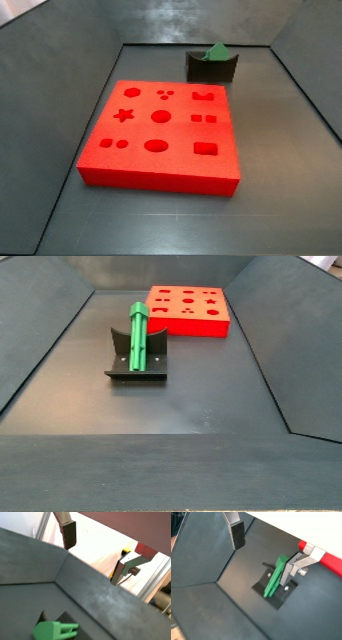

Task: Pick up the 3 prong object. Move up. Place the 3 prong object on the fixture. Regrasp the 3 prong object. Move to above the board. Insert the 3 prong object.
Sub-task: Regrasp the 3 prong object.

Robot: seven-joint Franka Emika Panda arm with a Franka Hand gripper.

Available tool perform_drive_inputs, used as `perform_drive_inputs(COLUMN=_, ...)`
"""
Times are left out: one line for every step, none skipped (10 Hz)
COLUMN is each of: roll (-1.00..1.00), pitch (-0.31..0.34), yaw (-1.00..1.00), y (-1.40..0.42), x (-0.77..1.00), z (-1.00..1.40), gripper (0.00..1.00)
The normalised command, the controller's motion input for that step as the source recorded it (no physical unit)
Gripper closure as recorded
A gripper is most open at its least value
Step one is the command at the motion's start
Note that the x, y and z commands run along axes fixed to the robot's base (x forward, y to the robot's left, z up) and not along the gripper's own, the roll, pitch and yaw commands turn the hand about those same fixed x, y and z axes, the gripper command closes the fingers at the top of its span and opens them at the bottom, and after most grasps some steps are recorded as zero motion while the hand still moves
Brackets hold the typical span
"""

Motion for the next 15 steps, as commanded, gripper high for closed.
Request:
perform_drive_inputs(roll=0.63, pitch=0.205, yaw=0.26, y=-0.05, x=0.11, z=-0.01, gripper=0.0)
perform_drive_inputs(roll=0.4, pitch=0.153, yaw=0.27, y=-0.05, x=0.11, z=-0.01, gripper=0.0)
perform_drive_inputs(roll=0.28, pitch=0.113, yaw=0.27, y=-0.04, x=0.11, z=0.0, gripper=0.0)
perform_drive_inputs(roll=0.23, pitch=0.08, yaw=0.27, y=-0.04, x=0.1, z=0.0, gripper=0.0)
perform_drive_inputs(roll=0.18, pitch=0.012, yaw=0.25, y=-0.05, x=0.09, z=-0.01, gripper=0.0)
perform_drive_inputs(roll=0.18, pitch=0.0, yaw=0.23, y=-0.05, x=0.09, z=-0.01, gripper=0.0)
perform_drive_inputs(roll=0.12, pitch=-0.086, yaw=0.23, y=0.04, x=0.04, z=-1.0, gripper=0.0)
perform_drive_inputs(roll=0.11, pitch=-0.102, yaw=0.19, y=0.04, x=0.04, z=-1.0, gripper=0.0)
perform_drive_inputs(roll=0.1, pitch=-0.138, yaw=0.14, y=0.04, x=0.05, z=-1.0, gripper=0.0)
perform_drive_inputs(roll=0.08, pitch=-0.157, yaw=0.09, y=0.04, x=0.05, z=-1.0, gripper=0.0)
perform_drive_inputs(roll=0.07, pitch=-0.165, yaw=0.05, y=0.04, x=0.05, z=-1.0, gripper=0.0)
perform_drive_inputs(roll=0.07, pitch=-0.168, yaw=0.0, y=0.03, x=0.06, z=-1.0, gripper=0.0)
perform_drive_inputs(roll=0.06, pitch=-0.163, yaw=-0.03, y=0.03, x=0.06, z=-1.0, gripper=0.0)
perform_drive_inputs(roll=0.06, pitch=-0.142, yaw=-0.07, y=0.03, x=0.06, z=-1.0, gripper=0.0)
perform_drive_inputs(roll=0.06, pitch=-0.12, yaw=-0.08, y=0.03, x=0.06, z=-1.0, gripper=0.0)
